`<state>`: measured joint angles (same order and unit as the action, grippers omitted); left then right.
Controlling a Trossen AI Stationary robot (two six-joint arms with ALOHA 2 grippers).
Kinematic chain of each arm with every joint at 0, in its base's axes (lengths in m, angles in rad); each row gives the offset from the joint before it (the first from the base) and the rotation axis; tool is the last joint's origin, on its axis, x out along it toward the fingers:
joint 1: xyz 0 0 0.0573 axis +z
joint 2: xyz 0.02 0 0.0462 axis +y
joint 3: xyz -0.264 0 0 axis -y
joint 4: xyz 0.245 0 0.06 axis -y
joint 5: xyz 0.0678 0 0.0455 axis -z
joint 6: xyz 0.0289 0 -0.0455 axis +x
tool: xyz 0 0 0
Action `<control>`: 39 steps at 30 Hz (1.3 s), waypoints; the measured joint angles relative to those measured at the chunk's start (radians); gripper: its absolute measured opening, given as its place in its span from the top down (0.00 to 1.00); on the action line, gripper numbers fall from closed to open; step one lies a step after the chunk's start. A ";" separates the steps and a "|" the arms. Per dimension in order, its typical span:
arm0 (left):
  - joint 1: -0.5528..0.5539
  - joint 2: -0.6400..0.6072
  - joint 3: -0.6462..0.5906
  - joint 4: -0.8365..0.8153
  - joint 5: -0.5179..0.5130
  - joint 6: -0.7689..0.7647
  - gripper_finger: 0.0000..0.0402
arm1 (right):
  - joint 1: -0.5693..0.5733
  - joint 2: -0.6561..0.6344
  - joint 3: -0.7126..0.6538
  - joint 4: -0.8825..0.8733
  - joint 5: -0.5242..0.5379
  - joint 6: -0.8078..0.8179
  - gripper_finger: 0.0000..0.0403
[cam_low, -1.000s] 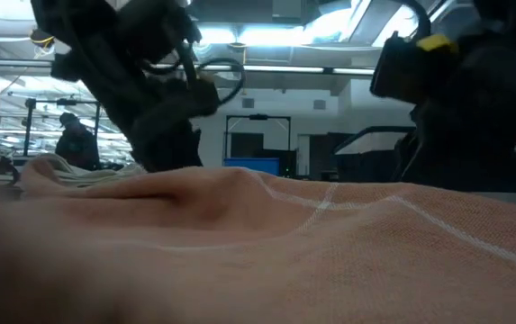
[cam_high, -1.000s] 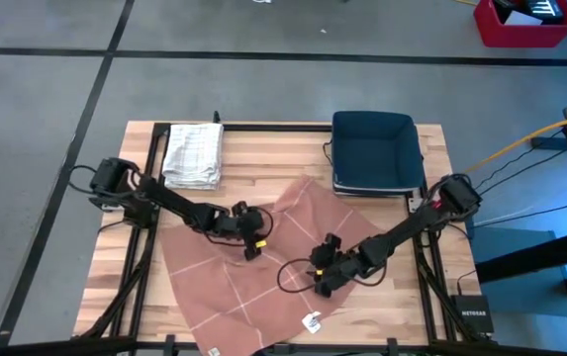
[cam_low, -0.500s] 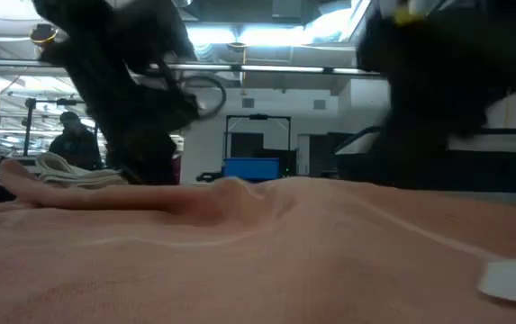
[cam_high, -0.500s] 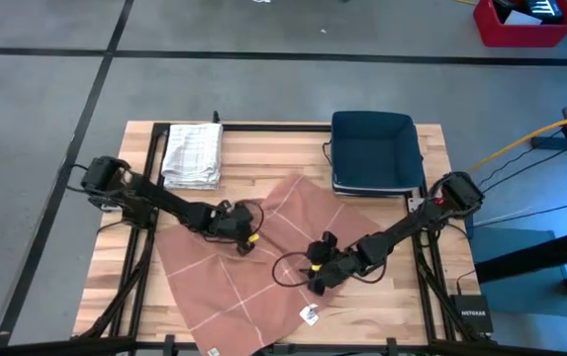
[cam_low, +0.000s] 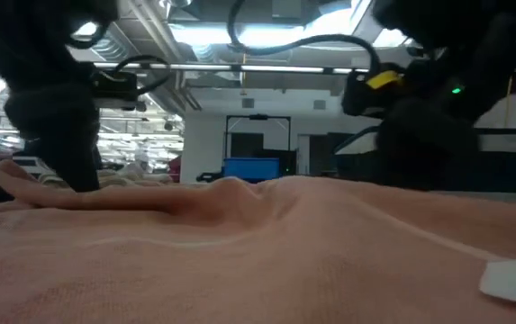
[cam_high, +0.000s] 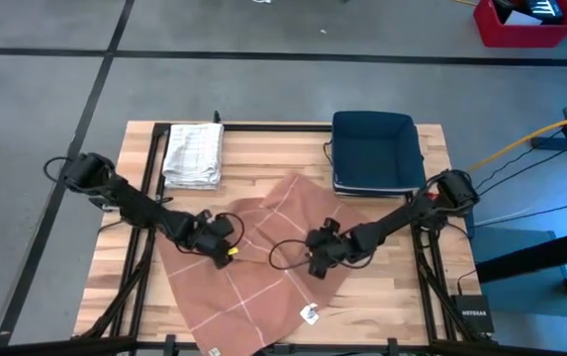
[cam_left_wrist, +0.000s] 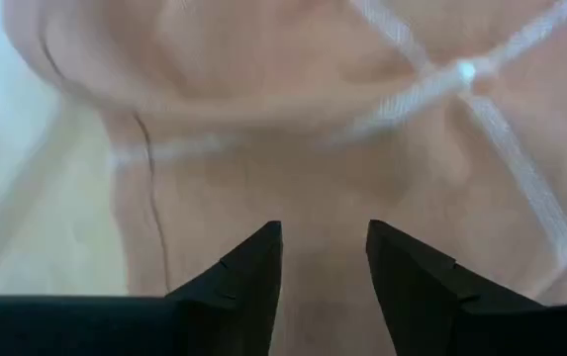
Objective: Fold towel
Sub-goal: Fold the brown towel on the table
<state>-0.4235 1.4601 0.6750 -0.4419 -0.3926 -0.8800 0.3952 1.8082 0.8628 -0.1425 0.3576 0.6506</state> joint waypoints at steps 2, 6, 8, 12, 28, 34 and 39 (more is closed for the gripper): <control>-0.035 0.000 -0.039 0.078 0.002 -0.081 0.64 | -0.028 0.027 -0.002 0.051 0.002 -0.037 0.40; -0.141 0.018 -0.131 0.227 -0.015 -0.265 0.64 | -0.093 0.074 -0.001 0.183 -0.003 -0.136 0.40; -0.186 0.031 -0.154 0.297 -0.023 -0.320 0.64 | -0.127 0.087 -0.002 0.231 -0.021 -0.182 0.40; -0.233 0.039 -0.167 0.355 -0.074 -0.347 0.64 | -0.192 0.097 -0.004 0.312 -0.031 -0.256 0.40; -0.165 -0.063 0.030 0.152 -0.067 -0.035 0.64 | -0.274 -0.143 0.059 0.079 -0.210 -0.363 0.40; -0.165 -0.104 0.054 -0.063 -0.082 -0.034 0.64 | -0.156 -0.285 0.048 -0.107 -0.264 -0.207 0.40; -0.181 -0.083 -0.031 -0.022 -0.055 -0.142 0.64 | -0.062 -0.252 -0.010 -0.107 -0.132 -0.105 0.40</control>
<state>-0.6048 1.3772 0.6444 -0.4640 -0.4474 -1.0217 0.3327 1.5566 0.8527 -0.2492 0.2254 0.5454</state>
